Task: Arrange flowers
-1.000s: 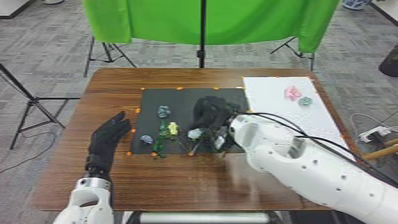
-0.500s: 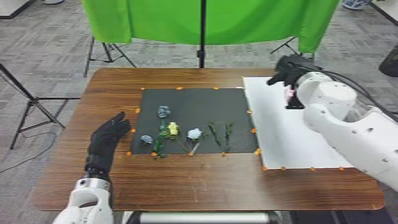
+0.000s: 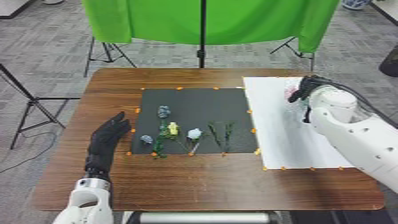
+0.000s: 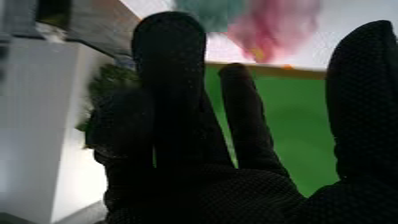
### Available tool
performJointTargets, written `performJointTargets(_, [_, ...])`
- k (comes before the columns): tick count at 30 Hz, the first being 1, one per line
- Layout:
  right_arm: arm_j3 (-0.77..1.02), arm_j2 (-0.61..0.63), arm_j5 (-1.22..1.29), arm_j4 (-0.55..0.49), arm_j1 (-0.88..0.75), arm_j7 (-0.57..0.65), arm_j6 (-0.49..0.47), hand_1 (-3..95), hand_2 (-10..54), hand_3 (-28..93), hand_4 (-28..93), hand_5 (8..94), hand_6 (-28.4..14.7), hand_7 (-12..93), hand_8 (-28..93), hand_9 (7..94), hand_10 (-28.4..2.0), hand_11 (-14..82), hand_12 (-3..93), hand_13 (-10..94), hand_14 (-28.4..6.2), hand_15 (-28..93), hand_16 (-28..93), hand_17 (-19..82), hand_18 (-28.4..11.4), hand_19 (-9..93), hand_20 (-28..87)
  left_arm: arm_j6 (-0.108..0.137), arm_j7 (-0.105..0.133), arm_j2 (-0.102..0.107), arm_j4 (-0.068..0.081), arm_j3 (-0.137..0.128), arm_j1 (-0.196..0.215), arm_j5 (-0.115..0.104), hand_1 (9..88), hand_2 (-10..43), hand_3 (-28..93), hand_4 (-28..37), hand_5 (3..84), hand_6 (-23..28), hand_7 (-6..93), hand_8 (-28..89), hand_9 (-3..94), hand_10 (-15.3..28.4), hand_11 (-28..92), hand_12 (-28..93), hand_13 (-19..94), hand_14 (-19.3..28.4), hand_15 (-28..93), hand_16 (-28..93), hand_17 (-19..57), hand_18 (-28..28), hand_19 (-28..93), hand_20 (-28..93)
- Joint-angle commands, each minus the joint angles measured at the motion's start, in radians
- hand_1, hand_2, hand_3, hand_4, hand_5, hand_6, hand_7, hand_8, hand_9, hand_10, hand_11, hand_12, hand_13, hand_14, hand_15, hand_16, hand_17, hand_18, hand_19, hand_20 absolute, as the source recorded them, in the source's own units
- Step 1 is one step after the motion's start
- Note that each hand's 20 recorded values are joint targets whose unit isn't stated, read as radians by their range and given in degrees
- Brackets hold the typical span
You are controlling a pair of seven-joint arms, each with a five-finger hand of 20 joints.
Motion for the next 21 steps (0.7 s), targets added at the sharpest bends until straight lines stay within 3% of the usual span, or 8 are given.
performJointTargets(1, [0.020, 0.002, -0.008, 0.015, -0.040, 0.046, 0.012, 34.4, -9.5, 57, -15, 47.4, -0.9, 5, -7, 59.8, -21.2, 7.7, 13.3, 82, -7.2, 54, 33, 54, -16.1, 93, 49, -0.003, -0.011, -0.013, 0.006, 0.005, 0.027, 0.003, 26.7, 0.6, 64, -24.7, 40.7, 4.0, 9.9, -7, 40.4, 12.5, 15, 11, 31, 16.0, 17, 0, 3.0, 11.5, 6, 17])
performJointTargets(3, [0.021, 0.003, -0.011, 0.015, -0.054, 0.025, 0.052, 36.1, -9.5, 57, -14, 49.2, -0.4, 6, -7, 62.0, -20.4, 8.2, 13.4, 83, -6.6, 54, 33, 55, -15.6, 93, 49, -0.005, -0.012, -0.015, 0.007, 0.007, 0.026, 0.005, 26.7, 0.6, 64, -24.7, 40.7, 4.0, 9.9, -6, 40.5, 12.5, 15, 11, 31, 16.0, 17, 0, 3.0, 11.5, 6, 17])
performJointTargets(9, [0.005, 0.022, -0.024, 0.009, -0.102, -0.037, 0.201, 49.0, -9.5, 61, -19, 64.0, 2.7, 14, -10, 80.7, -13.1, 14.2, 19.1, 88, -3.6, 56, 35, 60, -13.7, 93, 54, -0.010, -0.011, -0.016, 0.008, 0.011, 0.022, 0.004, 26.9, 0.6, 64, -24.7, 40.7, 3.9, 10.0, -7, 40.4, 12.4, 15, 11, 31, 16.0, 17, 0, 3.0, 11.5, 6, 17])
performJointTargets(13, [0.019, 0.039, -0.029, -0.026, -0.116, -0.047, 0.270, 65.4, -9.5, 46, -13, 76.9, 1.0, 17, 7, 91.5, -9.2, 6.9, 34.3, 91, -2.2, 56, 35, 63, -12.3, 93, 56, -0.007, -0.012, -0.017, 0.007, 0.006, 0.022, 0.004, 26.8, 0.6, 64, -24.7, 40.4, 3.9, 9.9, -7, 40.4, 12.5, 15, 11, 31, 16.0, 17, 0, 2.9, 11.5, 6, 17])
performJointTargets(15, [0.033, 0.052, -0.030, -0.070, -0.119, -0.056, 0.298, 67.8, -9.5, 46, -12, 81.0, -0.3, 18, 11, 93.2, -8.7, 6.7, 36.3, 92, -2.0, 56, 36, 64, -11.7, 93, 56, -0.006, -0.011, -0.014, 0.006, 0.004, 0.023, 0.004, 26.8, 0.6, 64, -24.8, 40.4, 3.9, 9.8, -6, 40.4, 12.4, 15, 11, 31, 16.0, 17, 0, 2.8, 11.6, 6, 17])
performJointTargets(21, [0.008, 0.055, 0.010, -0.231, -0.086, -0.122, 0.354, 68.6, -9.5, 46, -12, 81.8, -0.7, 18, 12, 93.5, -8.7, 8.3, 37.3, 92, -1.5, 56, 36, 65, -11.4, 93, 56, -0.009, -0.015, -0.014, 0.007, 0.007, 0.022, 0.004, 26.7, 0.6, 64, -24.7, 40.6, 3.9, 9.8, -6, 40.5, 12.4, 15, 11, 31, 16.1, 17, 0, 2.7, 11.7, 6, 17])
